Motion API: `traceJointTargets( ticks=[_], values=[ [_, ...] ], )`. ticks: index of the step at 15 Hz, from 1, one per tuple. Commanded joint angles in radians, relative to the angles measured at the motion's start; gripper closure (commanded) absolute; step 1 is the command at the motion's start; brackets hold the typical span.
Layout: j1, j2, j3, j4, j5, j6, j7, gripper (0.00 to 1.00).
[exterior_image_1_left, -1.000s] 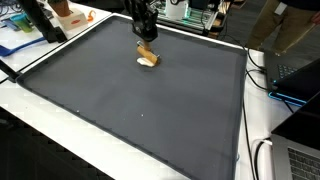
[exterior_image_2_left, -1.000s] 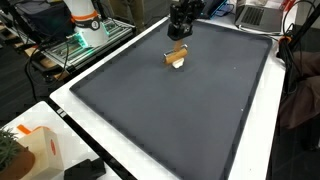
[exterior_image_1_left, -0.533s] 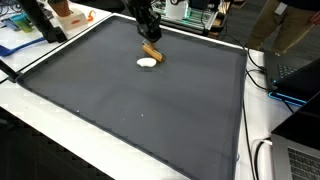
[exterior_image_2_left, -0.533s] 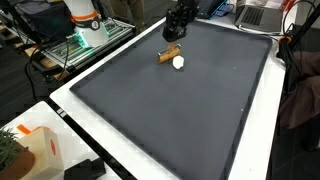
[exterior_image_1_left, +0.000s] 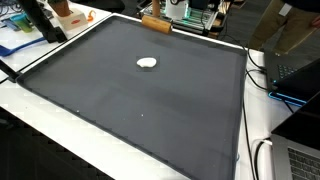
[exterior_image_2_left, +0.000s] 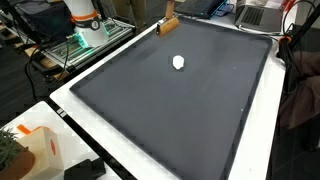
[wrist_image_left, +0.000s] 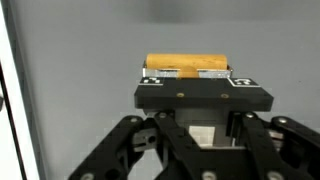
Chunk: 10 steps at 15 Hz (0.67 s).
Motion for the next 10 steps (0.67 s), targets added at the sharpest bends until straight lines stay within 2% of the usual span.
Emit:
traceJointTargets(
  ticks=[1, 6, 10],
  values=[
    [0.024, -0.167, 0.051, -0.13, -0.008, 0.045, 0.023, 0.77],
    [0.036, -0.312, 0.116, -0.244, 0.049, 0.088, 0.155, 0.77],
    [0.005, -0.385, 0.148, -0.28, 0.03, 0.146, 0.289, 0.77]
  ],
)
